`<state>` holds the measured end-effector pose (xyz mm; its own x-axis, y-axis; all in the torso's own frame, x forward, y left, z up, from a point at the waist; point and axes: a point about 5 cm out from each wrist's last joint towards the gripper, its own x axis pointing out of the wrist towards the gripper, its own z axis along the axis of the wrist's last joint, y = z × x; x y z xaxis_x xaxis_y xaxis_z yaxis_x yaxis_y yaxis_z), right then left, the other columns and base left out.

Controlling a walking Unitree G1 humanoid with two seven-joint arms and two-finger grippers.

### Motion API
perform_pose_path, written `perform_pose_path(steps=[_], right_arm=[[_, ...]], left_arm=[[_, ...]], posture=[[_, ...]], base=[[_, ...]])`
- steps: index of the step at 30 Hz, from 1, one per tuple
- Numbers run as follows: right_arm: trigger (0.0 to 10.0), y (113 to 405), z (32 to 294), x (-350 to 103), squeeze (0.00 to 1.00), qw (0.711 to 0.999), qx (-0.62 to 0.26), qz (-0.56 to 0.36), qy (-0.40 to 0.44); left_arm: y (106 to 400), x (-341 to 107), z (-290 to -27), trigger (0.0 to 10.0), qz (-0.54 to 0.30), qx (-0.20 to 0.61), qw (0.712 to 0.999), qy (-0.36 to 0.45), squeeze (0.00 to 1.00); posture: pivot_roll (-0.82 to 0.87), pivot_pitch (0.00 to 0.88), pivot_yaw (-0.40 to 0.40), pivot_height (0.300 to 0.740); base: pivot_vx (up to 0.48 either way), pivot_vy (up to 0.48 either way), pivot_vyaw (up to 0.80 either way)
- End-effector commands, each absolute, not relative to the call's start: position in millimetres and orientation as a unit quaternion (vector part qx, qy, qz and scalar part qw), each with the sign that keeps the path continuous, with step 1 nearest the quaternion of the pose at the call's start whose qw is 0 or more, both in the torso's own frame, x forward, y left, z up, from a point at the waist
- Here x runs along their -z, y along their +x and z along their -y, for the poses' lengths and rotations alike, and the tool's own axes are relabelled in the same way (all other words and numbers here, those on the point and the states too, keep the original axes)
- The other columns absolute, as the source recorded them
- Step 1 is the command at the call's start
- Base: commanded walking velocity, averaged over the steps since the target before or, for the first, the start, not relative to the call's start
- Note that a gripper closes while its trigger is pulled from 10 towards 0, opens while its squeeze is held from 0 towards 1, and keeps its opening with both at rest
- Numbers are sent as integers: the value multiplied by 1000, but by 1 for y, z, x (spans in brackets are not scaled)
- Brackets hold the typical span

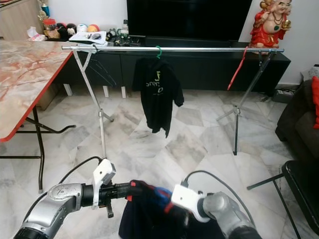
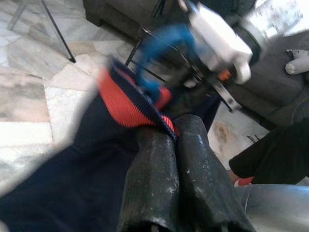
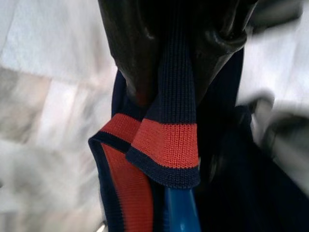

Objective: Hang hanger

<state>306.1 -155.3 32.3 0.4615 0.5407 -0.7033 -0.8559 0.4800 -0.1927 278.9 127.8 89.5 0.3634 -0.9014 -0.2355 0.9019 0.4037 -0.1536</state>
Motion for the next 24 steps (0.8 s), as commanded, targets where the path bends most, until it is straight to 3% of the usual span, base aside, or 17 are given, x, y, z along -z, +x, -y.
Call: perform_pose_path(steps=[1,2,4,8,9,10,11,13,14,15,16,17,18,19,24], right_arm=[[0,314,153,-42,0,838,-414,-266,-235],[0,314,153,-42,0,838,-414,-266,-235],[0,315,132,-51,0,853,-447,-229,-141],[0,313,124,-53,0,849,-469,-218,-106],[0,313,124,-53,0,851,-470,-213,-98],[0,313,123,-53,0,852,-469,-212,-96],[0,313,123,-53,0,853,-468,-211,-95],[0,314,125,-53,0,855,-463,-211,-96],[0,314,125,-52,0,857,-461,-211,-95],[0,314,126,-52,0,858,-458,-212,-93],[0,314,126,-53,0,859,-458,-211,-92],[0,315,126,-54,0,861,-455,-208,-92],[0,316,127,-54,0,862,-454,-207,-92],[0,316,127,-54,0,863,-453,-206,-93],[0,320,129,-56,0,870,-438,-202,-103]], left_arm=[[276,-92,-126,0,-138,557,819,3,0],[276,-92,-126,0,-138,557,819,3,0],[271,-92,-123,0,-146,574,806,4,0],[266,-92,-119,39,-149,586,796,-1,0],[265,-92,-117,941,-148,592,793,1,847],[264,-92,-117,941,-148,594,791,2,847],[263,-92,-116,1490,-148,595,790,1,1000],[262,-92,-116,4078,-151,600,786,-1,1000],[262,-92,-116,4078,-152,601,785,-1,1000],[261,-93,-116,4706,-152,602,783,-1,1000],[261,-93,-116,6157,-154,603,783,-1,1000],[260,-94,-116,8863,-156,607,779,0,1000],[259,-94,-116,8863,-157,609,777,1,1000],[259,-95,-117,10000,-159,611,776,2,1000],[256,-93,-119,10000,-167,615,771,9,1000]], posture=[[102,61,-18,740],[102,61,-18,740],[112,62,-20,740],[112,63,-22,740],[112,63,-22,740],[112,63,-22,740],[110,64,-21,740],[110,64,-21,740],[110,64,-21,740],[111,63,-21,740],[111,63,-21,740],[111,63,-21,740],[111,63,-21,740],[111,63,-21,740],[115,62,-20,740]], base=[[0,0,0],[0,0,0],[0,0,0],[0,0,0],[0,0,0],[0,0,0],[0,0,0],[0,0,0],[0,0,0],[0,0,0],[0,0,0],[0,0,0],[0,0,0],[0,0,0],[0,0,0]])
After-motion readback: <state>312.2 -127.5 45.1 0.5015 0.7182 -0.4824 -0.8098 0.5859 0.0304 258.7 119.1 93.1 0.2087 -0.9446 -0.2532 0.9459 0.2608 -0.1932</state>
